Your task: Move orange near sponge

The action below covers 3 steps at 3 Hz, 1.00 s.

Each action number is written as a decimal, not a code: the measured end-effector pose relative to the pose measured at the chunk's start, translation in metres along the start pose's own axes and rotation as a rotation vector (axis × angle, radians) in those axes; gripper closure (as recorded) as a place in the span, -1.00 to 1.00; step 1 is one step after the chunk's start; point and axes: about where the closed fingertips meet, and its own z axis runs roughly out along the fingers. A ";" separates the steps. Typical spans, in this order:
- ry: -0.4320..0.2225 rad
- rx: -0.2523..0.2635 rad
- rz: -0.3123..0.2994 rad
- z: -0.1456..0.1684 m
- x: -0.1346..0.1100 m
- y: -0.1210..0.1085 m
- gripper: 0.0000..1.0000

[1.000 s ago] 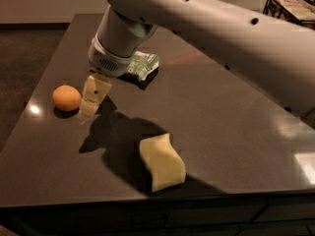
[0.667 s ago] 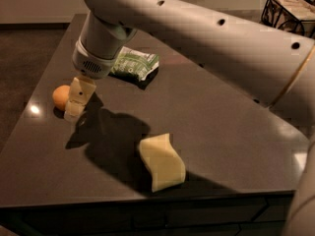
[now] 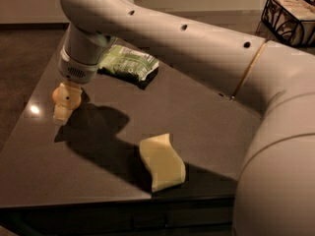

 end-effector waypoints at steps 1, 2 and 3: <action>0.013 -0.010 -0.010 0.011 -0.004 -0.001 -0.67; 0.017 -0.014 -0.021 0.013 -0.006 -0.002 -0.20; -0.002 -0.017 -0.037 0.004 -0.006 -0.002 0.26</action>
Offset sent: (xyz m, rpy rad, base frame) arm 0.0051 0.0127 -0.0059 -0.0201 -0.0069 0.0314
